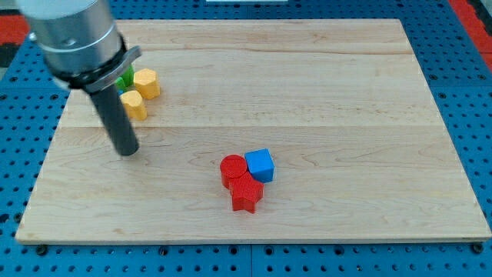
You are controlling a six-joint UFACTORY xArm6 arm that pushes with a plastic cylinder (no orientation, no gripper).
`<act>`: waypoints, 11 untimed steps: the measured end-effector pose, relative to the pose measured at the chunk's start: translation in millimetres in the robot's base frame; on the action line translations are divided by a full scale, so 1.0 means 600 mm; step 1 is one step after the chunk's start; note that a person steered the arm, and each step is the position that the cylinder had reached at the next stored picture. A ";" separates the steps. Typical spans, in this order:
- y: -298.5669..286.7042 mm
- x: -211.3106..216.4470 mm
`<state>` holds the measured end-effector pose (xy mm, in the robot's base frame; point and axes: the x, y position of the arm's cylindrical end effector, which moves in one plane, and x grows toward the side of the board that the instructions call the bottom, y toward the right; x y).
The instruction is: Move the cube to the center right
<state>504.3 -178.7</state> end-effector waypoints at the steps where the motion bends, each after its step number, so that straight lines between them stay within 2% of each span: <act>1: 0.124 0.085; 2: 0.234 0.124; 3: 0.319 0.096; 4: 0.367 -0.004; 5: 0.385 -0.053; 6: 0.385 -0.055; 8: 0.383 -0.108; 10: 0.480 -0.118; 11: 0.476 -0.124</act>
<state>430.0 107.0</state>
